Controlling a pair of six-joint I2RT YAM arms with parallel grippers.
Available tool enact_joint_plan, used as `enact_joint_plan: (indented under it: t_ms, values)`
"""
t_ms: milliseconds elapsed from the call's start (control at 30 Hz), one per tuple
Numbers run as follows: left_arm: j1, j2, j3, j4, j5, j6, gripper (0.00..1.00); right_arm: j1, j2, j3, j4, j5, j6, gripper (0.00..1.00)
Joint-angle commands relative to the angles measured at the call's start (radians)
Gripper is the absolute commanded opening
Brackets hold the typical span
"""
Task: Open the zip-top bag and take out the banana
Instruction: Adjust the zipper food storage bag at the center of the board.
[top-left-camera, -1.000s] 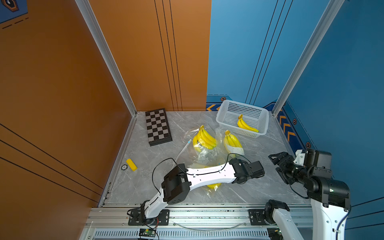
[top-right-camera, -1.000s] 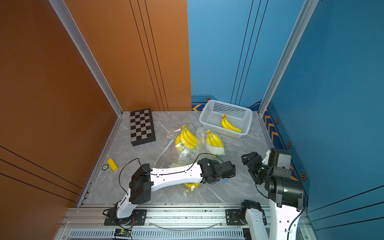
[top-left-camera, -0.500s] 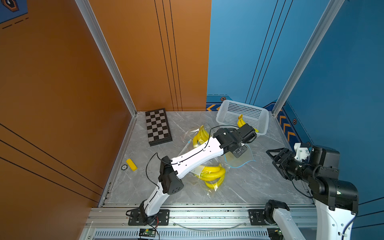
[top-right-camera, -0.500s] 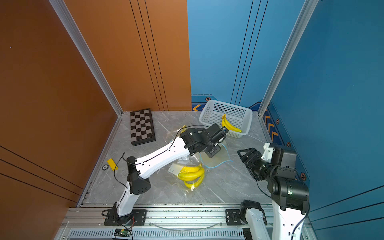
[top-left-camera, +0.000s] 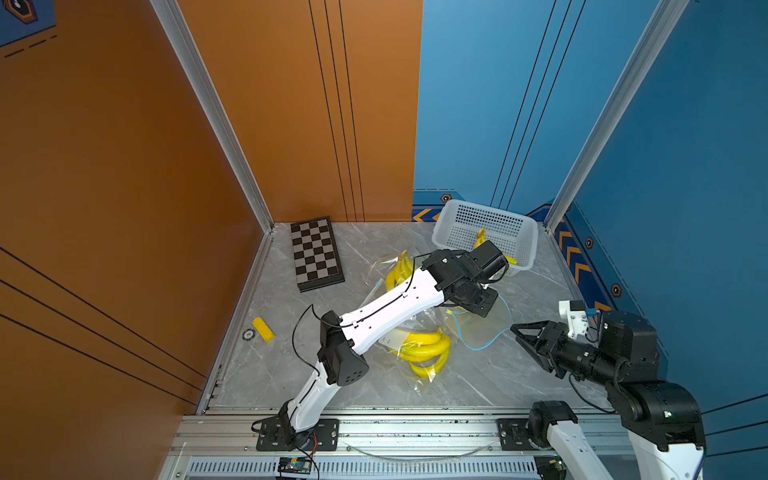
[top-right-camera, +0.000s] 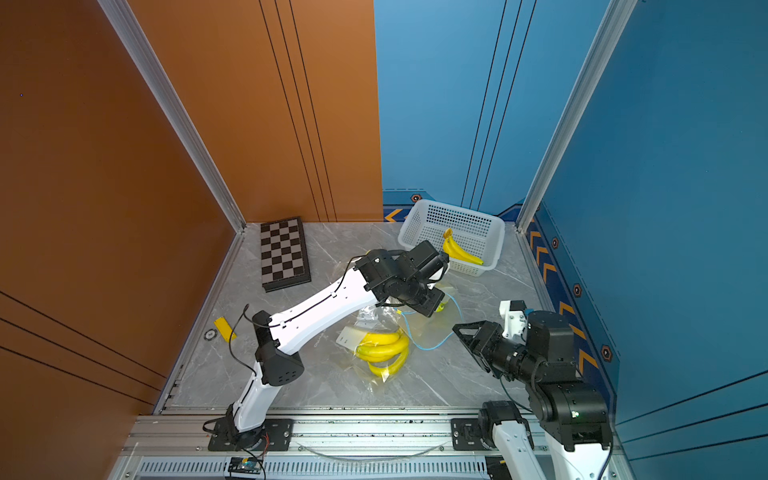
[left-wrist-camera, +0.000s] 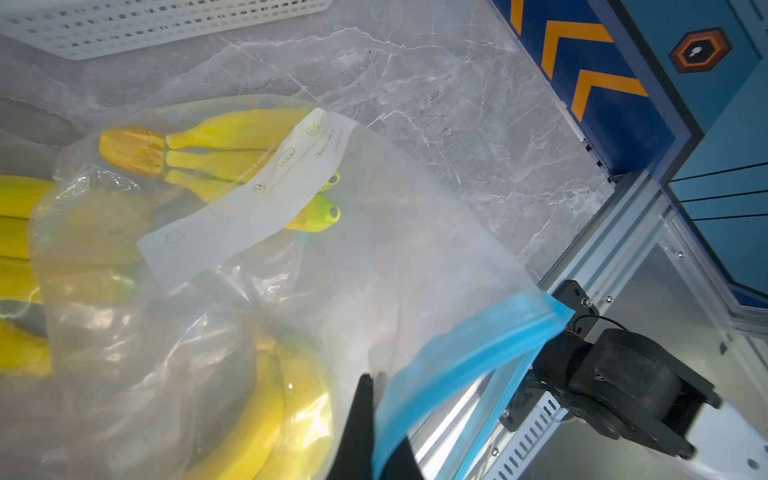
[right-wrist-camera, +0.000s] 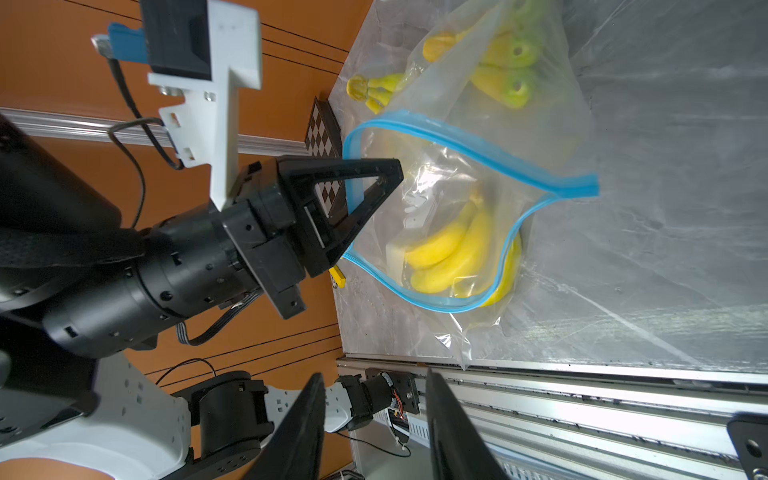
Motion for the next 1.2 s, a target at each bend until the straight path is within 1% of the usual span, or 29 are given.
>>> enact_joint_plan:
  t_ms: [0,100,167,233,300,367,467,567,633,700,733,800,867,1000,1133,1167]
  values:
    - [-0.007,0.014,0.025,-0.023,0.056,-0.048,0.00,0.089,0.024,-0.027,0.072,0.108,0.026,0.41]
    - [-0.017,0.024,0.030,-0.024,0.074,-0.068,0.00,0.223,0.082,-0.054,0.112,0.215,0.011,0.41]
    - [-0.025,0.032,0.040,-0.023,0.085,-0.085,0.00,0.321,0.134,-0.076,0.119,0.328,-0.007,0.41]
    - [-0.033,0.034,0.049,-0.023,0.088,-0.102,0.00,0.371,0.186,-0.093,0.131,0.396,-0.022,0.41]
    - [-0.037,0.037,0.052,-0.021,0.102,-0.118,0.00,0.385,0.228,-0.112,0.158,0.434,-0.034,0.40]
    - [-0.036,0.037,0.049,-0.021,0.120,-0.137,0.00,0.378,0.243,-0.139,0.198,0.471,-0.041,0.40]
    - [-0.030,0.030,0.047,-0.021,0.130,-0.162,0.00,0.338,0.236,-0.203,0.262,0.480,-0.048,0.40]
    - [-0.021,0.021,0.054,-0.020,0.137,-0.184,0.00,0.264,0.227,-0.281,0.286,0.463,-0.057,0.39]
    - [-0.012,0.011,0.058,-0.020,0.144,-0.201,0.00,0.196,0.215,-0.330,0.286,0.440,-0.066,0.39]
    - [-0.007,0.006,0.067,-0.020,0.161,-0.221,0.00,0.147,0.203,-0.355,0.299,0.424,-0.084,0.39]
    - [-0.008,0.004,0.075,-0.019,0.176,-0.234,0.00,0.133,0.203,-0.361,0.306,0.420,-0.096,0.41]
    - [-0.018,0.014,0.096,-0.018,0.201,-0.258,0.00,0.124,0.220,-0.358,0.327,0.417,-0.117,0.47]
    - [-0.039,0.033,0.124,-0.017,0.227,-0.281,0.00,0.125,0.248,-0.358,0.350,0.415,-0.134,0.51]
    - [-0.070,0.068,0.160,-0.017,0.267,-0.313,0.00,0.124,0.281,-0.401,0.441,0.381,-0.150,0.52]
    - [-0.057,0.063,0.137,-0.018,0.306,-0.312,0.01,0.120,0.247,-0.469,0.547,0.360,-0.127,0.52]
    - [-0.050,0.052,0.118,-0.018,0.309,-0.314,0.18,0.117,0.241,-0.479,0.557,0.356,-0.125,0.52]
